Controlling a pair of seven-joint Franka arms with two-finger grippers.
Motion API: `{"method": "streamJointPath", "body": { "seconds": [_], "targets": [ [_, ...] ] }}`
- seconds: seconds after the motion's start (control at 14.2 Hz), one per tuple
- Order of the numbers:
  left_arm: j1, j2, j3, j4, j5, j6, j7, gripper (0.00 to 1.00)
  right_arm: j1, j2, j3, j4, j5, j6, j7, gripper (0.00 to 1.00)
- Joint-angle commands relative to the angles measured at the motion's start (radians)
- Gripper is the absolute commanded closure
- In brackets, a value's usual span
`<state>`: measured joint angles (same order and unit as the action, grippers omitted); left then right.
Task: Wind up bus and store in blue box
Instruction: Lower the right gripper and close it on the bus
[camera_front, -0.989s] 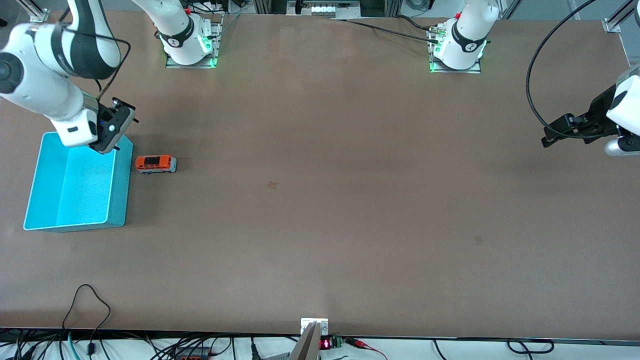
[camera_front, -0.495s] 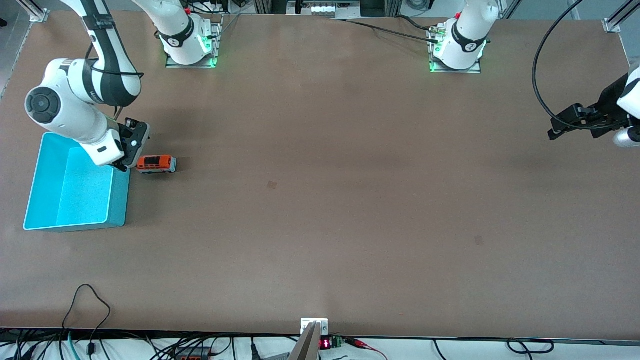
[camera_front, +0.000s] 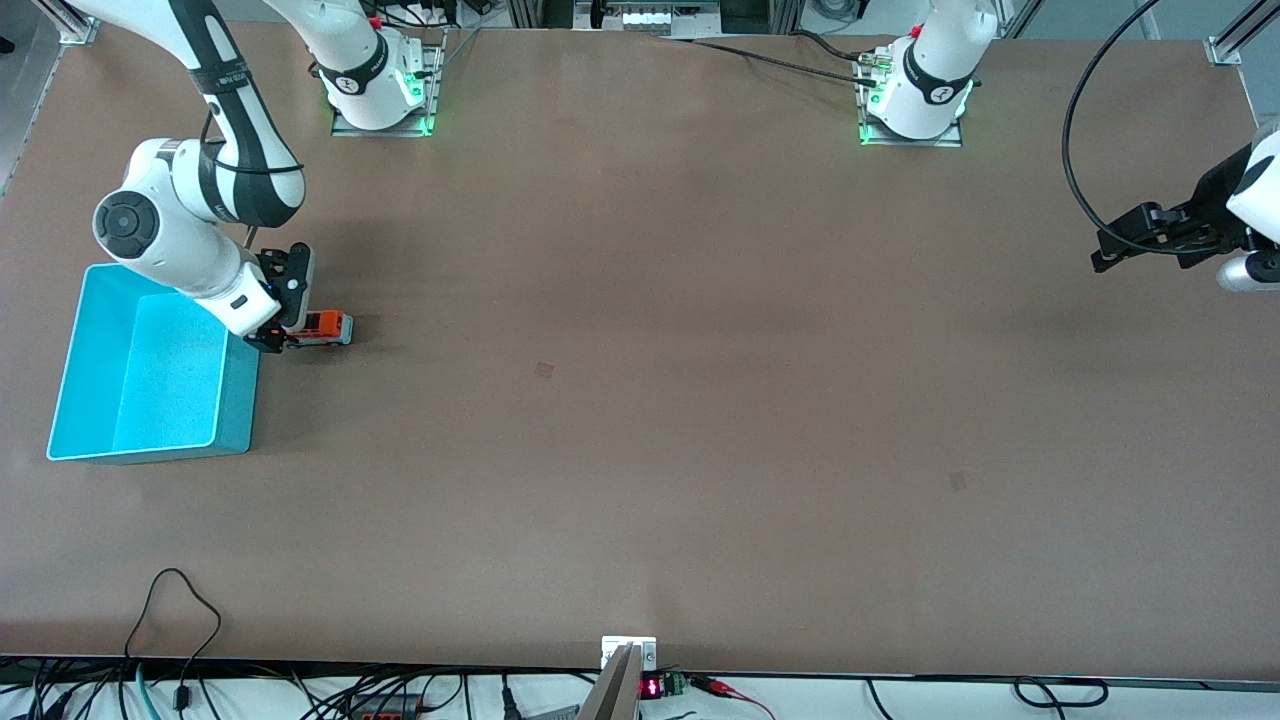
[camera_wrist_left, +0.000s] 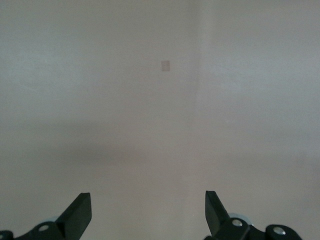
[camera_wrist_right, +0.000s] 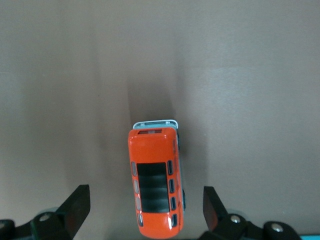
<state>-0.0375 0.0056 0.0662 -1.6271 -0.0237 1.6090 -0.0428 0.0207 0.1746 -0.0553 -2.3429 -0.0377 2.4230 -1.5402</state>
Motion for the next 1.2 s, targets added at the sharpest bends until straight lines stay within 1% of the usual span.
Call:
{"method": "streamJointPath", "body": {
  "seconds": [0.0,0.07,0.14,0.21,0.35,0.64,1.06,1.13],
  "targets": [
    [0.004,-0.001,0.001,0.003,-0.022,0.017,0.029,0.00,-0.010,-0.004,0.005,-0.047,-0.010,0.059,-0.047,0.00],
    [0.025,-0.003,-0.025,0.003,-0.021,0.017,0.029,0.00,-0.011,0.000,0.005,-0.053,-0.010,0.071,-0.052,0.00],
    [0.094,0.002,-0.092,0.007,-0.021,0.020,0.031,0.00,-0.011,0.014,0.005,-0.056,-0.010,0.086,-0.055,0.00],
    [0.123,0.004,-0.117,0.012,-0.019,0.022,0.031,0.00,-0.011,0.017,0.005,-0.059,-0.010,0.106,-0.060,0.00],
    [0.119,-0.007,-0.124,0.001,-0.010,0.034,0.026,0.00,-0.018,0.032,0.005,-0.058,-0.010,0.126,-0.086,0.00],
    [0.120,-0.010,-0.129,-0.002,-0.010,0.037,0.024,0.00,-0.047,0.088,0.006,-0.059,-0.010,0.208,-0.139,0.00],
    [0.120,-0.010,-0.129,-0.004,-0.010,0.034,0.023,0.00,-0.047,0.109,0.006,-0.058,-0.010,0.231,-0.140,0.00],
    [0.122,-0.010,-0.129,-0.007,-0.010,0.034,0.023,0.00,-0.047,0.109,0.006,-0.058,-0.010,0.232,-0.140,0.06]
  ]
}}
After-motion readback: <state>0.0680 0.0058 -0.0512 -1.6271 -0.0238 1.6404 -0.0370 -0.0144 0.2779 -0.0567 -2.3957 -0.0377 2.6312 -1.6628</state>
